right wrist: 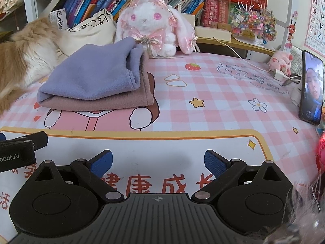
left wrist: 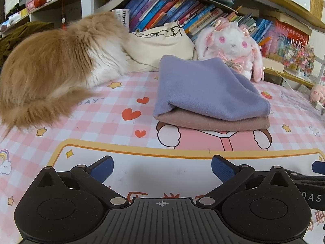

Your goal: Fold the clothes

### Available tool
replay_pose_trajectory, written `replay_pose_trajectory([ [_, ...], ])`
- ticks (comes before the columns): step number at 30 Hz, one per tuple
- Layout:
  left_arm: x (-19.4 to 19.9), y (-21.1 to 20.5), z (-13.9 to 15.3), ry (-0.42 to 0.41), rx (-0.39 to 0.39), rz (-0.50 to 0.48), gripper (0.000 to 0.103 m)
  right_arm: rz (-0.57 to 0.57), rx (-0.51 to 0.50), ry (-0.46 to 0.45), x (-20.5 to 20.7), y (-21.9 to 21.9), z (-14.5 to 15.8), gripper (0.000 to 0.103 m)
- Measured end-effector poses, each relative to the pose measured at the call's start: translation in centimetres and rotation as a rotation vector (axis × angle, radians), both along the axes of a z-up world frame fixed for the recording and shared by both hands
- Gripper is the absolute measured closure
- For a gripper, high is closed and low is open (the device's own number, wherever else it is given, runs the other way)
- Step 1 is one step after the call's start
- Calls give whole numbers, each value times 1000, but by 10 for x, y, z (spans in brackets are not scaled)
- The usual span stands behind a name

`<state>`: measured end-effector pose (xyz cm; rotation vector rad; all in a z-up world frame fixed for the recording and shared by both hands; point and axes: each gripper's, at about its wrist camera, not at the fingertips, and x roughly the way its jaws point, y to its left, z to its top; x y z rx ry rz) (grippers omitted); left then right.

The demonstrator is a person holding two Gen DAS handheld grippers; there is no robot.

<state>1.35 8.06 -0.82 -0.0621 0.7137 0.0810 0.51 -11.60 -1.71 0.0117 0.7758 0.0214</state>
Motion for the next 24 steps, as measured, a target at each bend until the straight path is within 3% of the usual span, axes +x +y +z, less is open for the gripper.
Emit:
replay_pose_trajectory([
  [24, 2, -3, -1, 10, -4, 5, 0, 11, 4, 21, 2, 1, -4, 6],
])
